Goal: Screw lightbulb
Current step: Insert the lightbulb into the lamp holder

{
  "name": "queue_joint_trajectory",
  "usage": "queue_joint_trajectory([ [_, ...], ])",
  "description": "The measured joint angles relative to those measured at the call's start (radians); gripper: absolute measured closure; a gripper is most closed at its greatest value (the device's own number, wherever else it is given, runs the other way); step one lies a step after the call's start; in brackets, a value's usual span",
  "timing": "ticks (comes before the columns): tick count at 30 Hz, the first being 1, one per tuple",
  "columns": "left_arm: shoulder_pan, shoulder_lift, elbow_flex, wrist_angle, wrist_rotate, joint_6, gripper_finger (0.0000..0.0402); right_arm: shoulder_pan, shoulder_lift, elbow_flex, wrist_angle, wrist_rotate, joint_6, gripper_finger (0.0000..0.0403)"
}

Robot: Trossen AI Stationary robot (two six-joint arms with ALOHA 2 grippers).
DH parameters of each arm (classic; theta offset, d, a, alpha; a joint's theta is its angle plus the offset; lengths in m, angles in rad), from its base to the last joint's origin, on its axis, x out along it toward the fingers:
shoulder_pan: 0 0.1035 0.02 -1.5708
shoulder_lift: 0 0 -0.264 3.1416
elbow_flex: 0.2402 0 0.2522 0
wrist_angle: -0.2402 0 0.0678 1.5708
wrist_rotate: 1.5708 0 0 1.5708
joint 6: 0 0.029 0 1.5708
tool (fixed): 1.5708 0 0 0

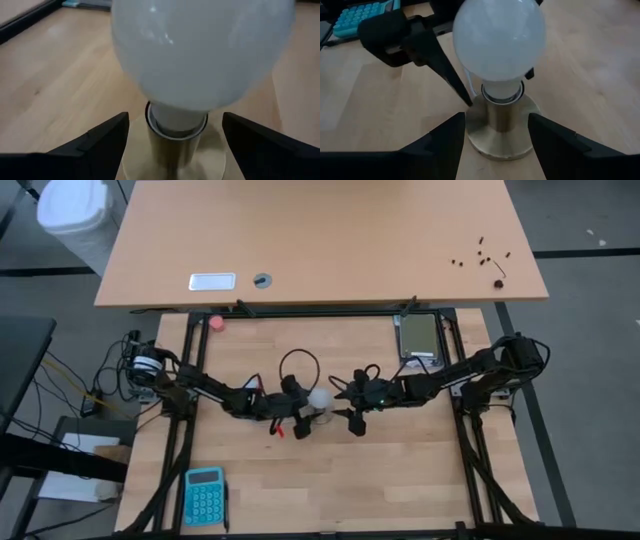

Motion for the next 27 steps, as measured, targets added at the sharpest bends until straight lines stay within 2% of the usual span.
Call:
queue_joint_trajectory([
  [6, 0.0, 0.002, -0.052, 0.06, -0.023, 0.003, 0.0074, -0.024, 0.0, -0.068, 0.125, 0.008, -0.015, 0.0173],
  [13, 0.001, 0.003, -0.125, 0.12, -0.026, -0.008, 0.0074, -0.055, 0.0, -0.106, 0.157, -0.005, -0.011, 0.0173],
  [17, 0.0, 0.003, -0.177, 0.235, -0.026, -0.041, 0.0074, -0.034, 0.0, -0.12, 0.176, 0.0, 0.018, 0.0173],
  [22, -0.018, 0.003, -0.245, 0.367, -0.026, -0.073, 0.0074, 0.023, 0.0, -0.142, 0.222, 0.097, 0.049, 0.0173],
  [27, -0.025, 0.003, -0.256, 0.381, -0.026, -0.08, 0.0074, 0.075, 0.0, -0.146, 0.245, 0.159, 0.045, 0.0173],
])
